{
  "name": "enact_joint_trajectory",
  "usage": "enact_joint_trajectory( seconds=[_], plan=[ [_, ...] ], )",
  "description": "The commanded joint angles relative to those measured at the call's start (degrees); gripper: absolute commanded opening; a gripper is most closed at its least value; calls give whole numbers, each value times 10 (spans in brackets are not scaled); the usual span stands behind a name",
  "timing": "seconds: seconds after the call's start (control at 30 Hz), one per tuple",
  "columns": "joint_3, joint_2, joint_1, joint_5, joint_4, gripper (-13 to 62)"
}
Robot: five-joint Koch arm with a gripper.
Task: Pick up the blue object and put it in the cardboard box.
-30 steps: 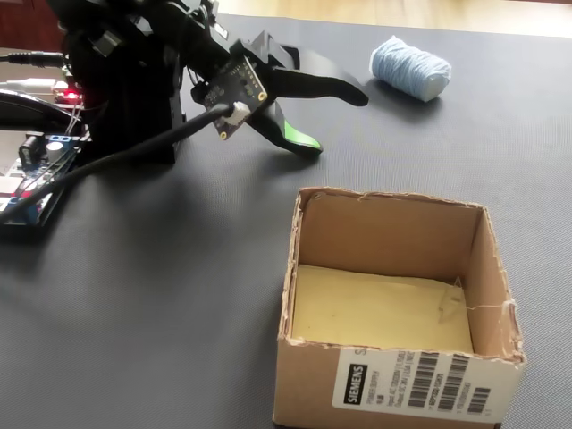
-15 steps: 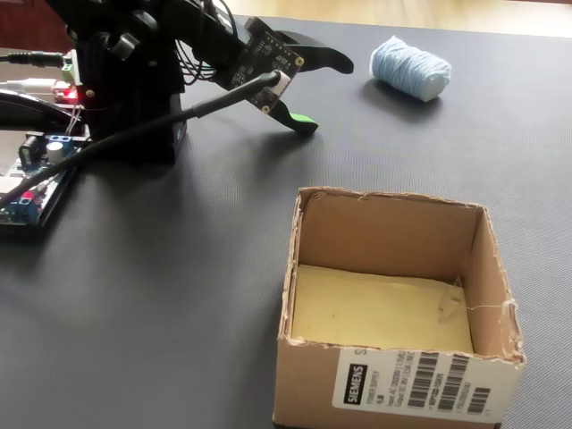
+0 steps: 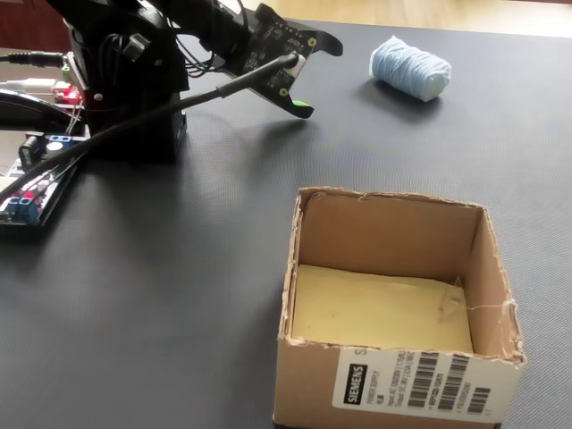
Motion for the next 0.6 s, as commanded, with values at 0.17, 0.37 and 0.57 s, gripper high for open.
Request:
enact_joint_trajectory(
  seconds=[0.17, 0.37, 0.57],
  plan=[
    [-167, -87, -62, 20, 90, 329],
    [-239, -174, -68, 19, 106, 329],
    [-306, -270, -56, 4, 115, 329]
  ],
)
